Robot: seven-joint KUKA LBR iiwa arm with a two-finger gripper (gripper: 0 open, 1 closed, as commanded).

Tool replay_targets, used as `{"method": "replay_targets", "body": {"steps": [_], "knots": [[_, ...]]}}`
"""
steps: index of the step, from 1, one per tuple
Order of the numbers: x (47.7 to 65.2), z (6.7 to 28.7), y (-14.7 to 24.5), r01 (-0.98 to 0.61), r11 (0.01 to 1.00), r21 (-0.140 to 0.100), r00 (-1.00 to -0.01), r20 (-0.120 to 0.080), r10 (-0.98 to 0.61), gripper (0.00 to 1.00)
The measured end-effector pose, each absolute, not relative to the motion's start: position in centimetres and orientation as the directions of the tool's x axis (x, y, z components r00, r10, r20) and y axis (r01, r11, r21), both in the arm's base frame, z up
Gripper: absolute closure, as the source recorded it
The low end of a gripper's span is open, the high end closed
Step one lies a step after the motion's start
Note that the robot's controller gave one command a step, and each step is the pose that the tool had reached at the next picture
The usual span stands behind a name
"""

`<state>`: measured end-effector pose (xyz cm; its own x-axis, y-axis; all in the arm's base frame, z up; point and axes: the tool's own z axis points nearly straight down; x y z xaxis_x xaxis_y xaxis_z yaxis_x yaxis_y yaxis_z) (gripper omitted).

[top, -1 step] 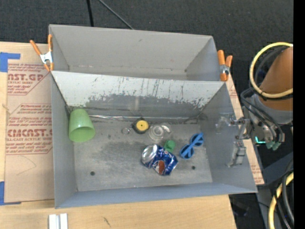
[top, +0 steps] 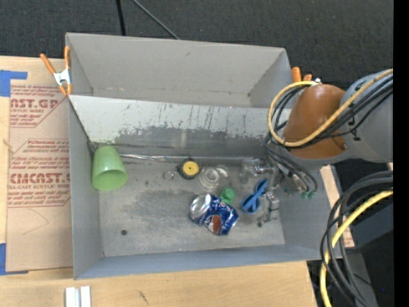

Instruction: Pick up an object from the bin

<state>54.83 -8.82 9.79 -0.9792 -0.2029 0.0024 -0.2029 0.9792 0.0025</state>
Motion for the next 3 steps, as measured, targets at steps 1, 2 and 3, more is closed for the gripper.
{"method": "replay_targets", "body": {"steps": [1,2,3], "knots": [[54.3,6.8,-8.4,-0.224,0.975,0.001,-0.975,0.002,-0.224,0.00],[54.4,7.0,-8.4,-0.225,0.974,0.000,-0.974,0.000,-0.225,1.00],[52.6,23.8,-8.9,-0.198,0.980,-0.005,-0.980,-0.009,-0.198,1.00]]}}
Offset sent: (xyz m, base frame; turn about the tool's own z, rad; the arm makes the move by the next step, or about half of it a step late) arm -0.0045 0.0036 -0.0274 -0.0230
